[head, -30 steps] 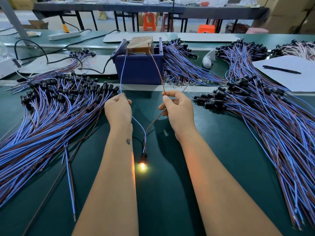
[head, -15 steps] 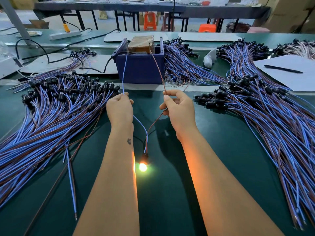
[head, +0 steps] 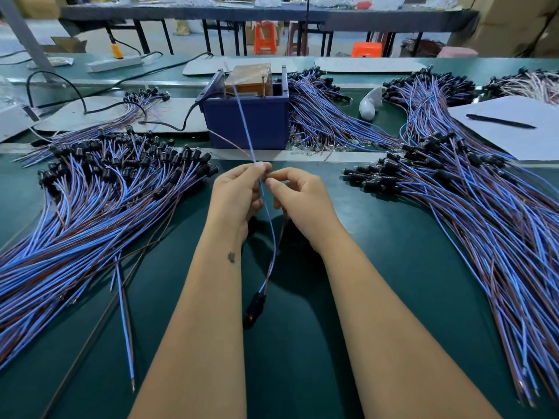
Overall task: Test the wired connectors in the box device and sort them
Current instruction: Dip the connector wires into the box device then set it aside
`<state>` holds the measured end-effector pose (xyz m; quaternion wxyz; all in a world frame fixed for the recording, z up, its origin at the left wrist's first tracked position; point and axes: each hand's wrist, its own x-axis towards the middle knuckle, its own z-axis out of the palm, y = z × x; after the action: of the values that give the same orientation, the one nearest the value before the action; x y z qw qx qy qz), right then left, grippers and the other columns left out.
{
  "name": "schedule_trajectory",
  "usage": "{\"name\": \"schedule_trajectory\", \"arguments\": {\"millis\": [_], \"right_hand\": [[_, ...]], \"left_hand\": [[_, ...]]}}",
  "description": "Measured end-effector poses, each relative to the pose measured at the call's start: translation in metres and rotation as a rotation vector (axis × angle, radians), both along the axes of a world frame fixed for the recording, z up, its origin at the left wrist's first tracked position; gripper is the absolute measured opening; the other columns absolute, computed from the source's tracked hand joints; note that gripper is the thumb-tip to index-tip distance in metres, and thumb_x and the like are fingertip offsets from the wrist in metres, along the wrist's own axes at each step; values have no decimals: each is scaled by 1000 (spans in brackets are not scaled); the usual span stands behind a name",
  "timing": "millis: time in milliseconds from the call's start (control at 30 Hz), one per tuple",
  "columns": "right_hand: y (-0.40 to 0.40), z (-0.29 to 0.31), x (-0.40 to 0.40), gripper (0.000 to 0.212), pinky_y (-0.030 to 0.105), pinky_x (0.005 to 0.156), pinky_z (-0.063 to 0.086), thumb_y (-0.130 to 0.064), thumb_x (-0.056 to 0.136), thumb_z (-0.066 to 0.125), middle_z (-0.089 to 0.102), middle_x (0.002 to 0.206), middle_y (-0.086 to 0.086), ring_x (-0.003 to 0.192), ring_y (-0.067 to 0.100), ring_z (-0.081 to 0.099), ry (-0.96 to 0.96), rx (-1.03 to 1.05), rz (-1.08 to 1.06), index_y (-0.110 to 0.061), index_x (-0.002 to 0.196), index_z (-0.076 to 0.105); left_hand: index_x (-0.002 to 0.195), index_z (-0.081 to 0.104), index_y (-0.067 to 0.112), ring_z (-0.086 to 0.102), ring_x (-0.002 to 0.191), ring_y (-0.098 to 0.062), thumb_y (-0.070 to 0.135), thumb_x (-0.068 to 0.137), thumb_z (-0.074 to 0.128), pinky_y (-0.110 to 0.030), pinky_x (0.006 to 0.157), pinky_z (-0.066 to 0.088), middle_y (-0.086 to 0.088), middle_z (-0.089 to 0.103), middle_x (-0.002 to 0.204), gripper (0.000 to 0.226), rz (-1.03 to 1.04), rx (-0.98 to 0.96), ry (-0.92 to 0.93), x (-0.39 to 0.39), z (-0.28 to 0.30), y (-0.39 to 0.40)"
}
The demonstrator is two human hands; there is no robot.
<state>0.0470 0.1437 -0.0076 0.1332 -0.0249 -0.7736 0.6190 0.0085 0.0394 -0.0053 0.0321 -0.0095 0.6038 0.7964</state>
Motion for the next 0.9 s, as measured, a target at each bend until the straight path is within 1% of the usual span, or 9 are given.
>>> {"name": "schedule_trajectory", "arguments": {"millis": [200, 300, 400, 467, 567, 667, 767, 833, 900], "right_hand": [[2, 0, 2, 27, 19, 50, 28, -24, 93, 65, 40, 48, -10, 48, 2, 32, -26, 170, 56, -4, 76, 72], [3, 0, 1, 23, 29, 60, 36, -23, 93, 65, 54, 60, -1, 59, 10, 43, 10, 159, -32, -4, 81, 71], [6, 0, 2, 20, 35, 63, 46, -27, 96, 60, 57, 61, -3, 61, 19, 54, 122, 215, -243, -14, 81, 65], [7, 4, 5, 21, 40, 64, 52, -26, 98, 57, 61, 62, -4, 61, 20, 61, 215, 128, -350, -23, 78, 60], [9, 9, 6, 21, 35, 61, 55, -17, 96, 58, 64, 66, -6, 57, 11, 65, 283, -68, -388, -29, 79, 59], [14, 12, 4, 30, 25, 56, 51, 8, 87, 44, 67, 71, -1, 61, 13, 67, 253, -409, -323, -14, 85, 65], [25, 16, 7, 34, 22, 55, 51, 6, 84, 35, 69, 72, 5, 63, 18, 67, 195, -780, -247, -7, 84, 67], [34, 17, 9, 29, 21, 56, 51, -2, 92, 41, 69, 70, 4, 61, 16, 66, 170, -798, -296, -7, 84, 68], [42, 17, 10, 24, 19, 54, 49, -3, 94, 48, 68, 67, 1, 56, 12, 65, 165, -696, -370, -10, 82, 68]], "left_hand": [[86, 68, 10, 53, 47, -5, 12, 98, 56, -15, 45, 46, 4, 57, 56, 17, 30, 348, -32, 1, 7, -9], [82, 68, 11, 59, 51, -6, 19, 99, 55, -16, 49, 50, 2, 62, 59, 23, -21, 436, -60, 5, 10, -9], [68, 70, 16, 60, 55, -9, 26, 99, 54, -19, 52, 52, 1, 63, 63, 36, -86, 513, -67, 8, 13, -11], [66, 69, 16, 58, 54, -8, 28, 100, 51, -18, 51, 51, 2, 62, 62, 40, -111, 561, -78, 8, 14, -12], [75, 62, 14, 56, 49, -6, 26, 102, 48, -15, 48, 49, 3, 60, 59, 33, -132, 482, -130, 8, 14, -10], [78, 61, 12, 56, 46, -5, 26, 102, 48, -15, 45, 48, 3, 60, 56, 30, -191, 349, -169, 9, 11, -7], [80, 63, 11, 56, 46, -6, 25, 103, 48, -15, 46, 48, 3, 60, 55, 31, -238, 110, -111, 10, 7, -4], [80, 66, 10, 56, 47, -7, 24, 103, 49, -16, 49, 48, 3, 62, 56, 32, -278, -66, -16, 14, 4, 1], [82, 68, 10, 57, 50, -7, 22, 103, 50, -16, 53, 50, 2, 63, 59, 30, -354, -149, 60, 19, 3, 9]]}}
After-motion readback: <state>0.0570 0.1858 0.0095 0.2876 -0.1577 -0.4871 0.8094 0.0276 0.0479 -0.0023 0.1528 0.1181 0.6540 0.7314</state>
